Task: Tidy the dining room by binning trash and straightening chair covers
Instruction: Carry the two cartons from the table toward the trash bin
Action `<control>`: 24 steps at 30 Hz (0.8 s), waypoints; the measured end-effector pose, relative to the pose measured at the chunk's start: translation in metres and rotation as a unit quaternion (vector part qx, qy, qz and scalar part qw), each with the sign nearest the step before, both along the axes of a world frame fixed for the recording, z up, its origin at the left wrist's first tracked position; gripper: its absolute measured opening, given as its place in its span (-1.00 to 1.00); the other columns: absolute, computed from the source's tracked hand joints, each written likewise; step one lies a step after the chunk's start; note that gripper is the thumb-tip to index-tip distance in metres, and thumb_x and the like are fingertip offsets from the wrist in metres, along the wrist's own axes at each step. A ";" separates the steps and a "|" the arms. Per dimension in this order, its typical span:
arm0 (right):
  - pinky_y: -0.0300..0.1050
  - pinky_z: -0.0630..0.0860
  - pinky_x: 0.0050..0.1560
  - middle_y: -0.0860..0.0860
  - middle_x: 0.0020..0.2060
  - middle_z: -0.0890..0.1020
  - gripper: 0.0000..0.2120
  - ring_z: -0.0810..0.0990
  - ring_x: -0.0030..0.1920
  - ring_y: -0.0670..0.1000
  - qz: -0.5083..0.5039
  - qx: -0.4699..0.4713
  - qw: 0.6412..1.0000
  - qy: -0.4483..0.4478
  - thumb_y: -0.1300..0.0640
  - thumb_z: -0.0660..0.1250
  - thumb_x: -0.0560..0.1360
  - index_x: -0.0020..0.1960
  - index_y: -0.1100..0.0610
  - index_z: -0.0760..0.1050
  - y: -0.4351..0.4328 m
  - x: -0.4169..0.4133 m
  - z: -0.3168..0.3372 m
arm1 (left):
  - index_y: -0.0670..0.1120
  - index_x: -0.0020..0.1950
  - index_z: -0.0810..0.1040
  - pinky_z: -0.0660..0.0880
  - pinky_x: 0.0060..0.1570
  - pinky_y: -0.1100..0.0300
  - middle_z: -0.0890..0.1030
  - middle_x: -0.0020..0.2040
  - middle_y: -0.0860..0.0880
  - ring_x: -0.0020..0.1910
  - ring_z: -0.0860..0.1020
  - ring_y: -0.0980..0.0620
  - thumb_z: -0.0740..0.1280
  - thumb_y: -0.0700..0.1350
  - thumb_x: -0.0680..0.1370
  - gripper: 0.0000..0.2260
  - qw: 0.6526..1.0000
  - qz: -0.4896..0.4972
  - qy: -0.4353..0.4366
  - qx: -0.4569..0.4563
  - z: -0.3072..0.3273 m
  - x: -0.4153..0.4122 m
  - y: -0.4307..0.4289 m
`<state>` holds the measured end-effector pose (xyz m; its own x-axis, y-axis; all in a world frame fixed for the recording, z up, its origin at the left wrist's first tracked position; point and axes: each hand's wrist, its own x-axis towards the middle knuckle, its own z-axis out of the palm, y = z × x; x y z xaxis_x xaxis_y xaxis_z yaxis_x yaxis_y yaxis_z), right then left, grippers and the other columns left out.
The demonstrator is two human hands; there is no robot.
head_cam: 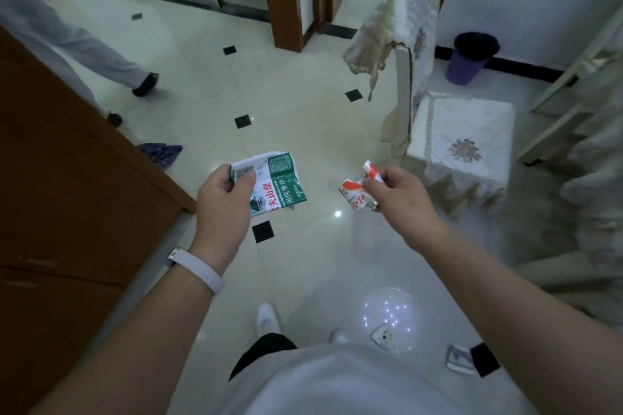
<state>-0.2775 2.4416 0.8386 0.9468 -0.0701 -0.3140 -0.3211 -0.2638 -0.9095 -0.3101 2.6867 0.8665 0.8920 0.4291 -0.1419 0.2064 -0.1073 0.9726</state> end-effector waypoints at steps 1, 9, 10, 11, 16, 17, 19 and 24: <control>0.22 0.58 0.01 -0.02 -0.33 0.57 -0.73 0.52 -0.26 -0.01 -0.008 0.001 1.000 0.000 -0.07 0.37 0.43 -0.15 0.15 0.53 0.001 0.011 -0.002 | -0.15 -0.06 0.59 0.61 -0.06 -0.21 0.68 -0.10 -0.16 -0.15 0.66 -0.08 0.31 -0.21 0.61 -0.91 1.000 -0.006 -0.001 0.001 -0.001 0.015 0.003; 0.09 0.56 -0.17 0.15 -0.25 0.62 -0.71 0.56 -0.24 0.04 -0.063 -0.038 0.997 -0.001 -0.10 0.36 0.45 -0.12 0.14 0.55 0.052 0.128 0.001 | -0.04 -0.13 0.59 0.61 -0.10 -0.18 0.65 -0.23 0.01 -0.22 0.64 0.00 0.32 -0.18 0.60 -0.87 0.998 -0.060 -0.001 -0.030 -0.017 0.164 0.043; 0.01 0.50 -0.20 0.15 -0.26 0.62 -0.72 0.55 -0.25 0.05 -0.072 -0.043 0.996 -0.007 -0.07 0.37 0.48 -0.10 0.17 0.55 0.063 0.145 0.005 | -0.03 -0.14 0.60 0.62 -0.09 -0.20 0.65 -0.24 0.02 -0.22 0.65 0.00 0.32 -0.17 0.59 -0.87 0.997 -0.069 -0.002 -0.039 -0.016 0.186 0.051; -0.04 0.46 -0.22 0.15 -0.26 0.62 -0.74 0.54 -0.26 0.05 -0.079 -0.046 0.996 -0.011 -0.04 0.37 0.50 -0.08 0.19 0.55 0.073 0.162 0.008 | -0.03 -0.13 0.60 0.63 -0.08 -0.22 0.66 -0.23 0.02 -0.20 0.66 -0.02 0.32 -0.17 0.59 -0.87 0.996 -0.079 -0.002 -0.048 -0.015 0.207 0.059; 0.01 0.52 -0.20 0.16 -0.16 0.67 -0.79 0.62 -0.22 0.13 -0.116 -0.062 0.991 -0.011 -0.01 0.37 0.52 -0.05 0.15 0.57 0.117 0.238 0.024 | -0.05 -0.12 0.61 0.59 -0.07 -0.30 0.67 -0.19 -0.02 -0.16 0.66 -0.08 0.32 -0.14 0.58 -0.89 0.988 -0.139 0.004 -0.059 -0.008 0.303 0.099; 0.04 0.56 -0.14 0.13 -0.16 0.67 -0.79 0.65 -0.15 0.16 -0.128 -0.065 0.990 -0.015 -0.02 0.37 0.52 -0.05 0.13 0.58 0.123 0.252 0.026 | -0.06 -0.12 0.60 0.59 -0.08 -0.31 0.66 -0.19 -0.02 -0.16 0.66 -0.09 0.32 -0.15 0.58 -0.89 0.987 -0.149 0.002 -0.058 -0.007 0.322 0.105; 0.01 0.57 -0.12 0.09 -0.18 0.68 -0.80 0.66 -0.13 0.14 -0.141 -0.069 0.987 -0.018 -0.02 0.37 0.53 -0.05 0.12 0.58 0.133 0.272 0.029 | -0.06 -0.12 0.60 0.60 -0.07 -0.30 0.67 -0.17 -0.04 -0.11 0.67 -0.16 0.32 -0.14 0.58 -0.89 0.986 -0.160 0.000 -0.055 -0.005 0.355 0.114; 0.13 0.60 -0.11 0.12 -0.20 0.67 -0.83 0.67 -0.13 0.19 -0.181 -0.066 0.981 -0.010 0.01 0.37 0.54 -0.12 0.11 0.58 0.138 0.307 0.030 | -0.01 -0.13 0.60 0.61 -0.07 -0.26 0.67 -0.22 0.04 -0.15 0.66 -0.07 0.31 -0.14 0.59 -0.87 0.979 -0.194 0.011 -0.067 -0.009 0.407 0.118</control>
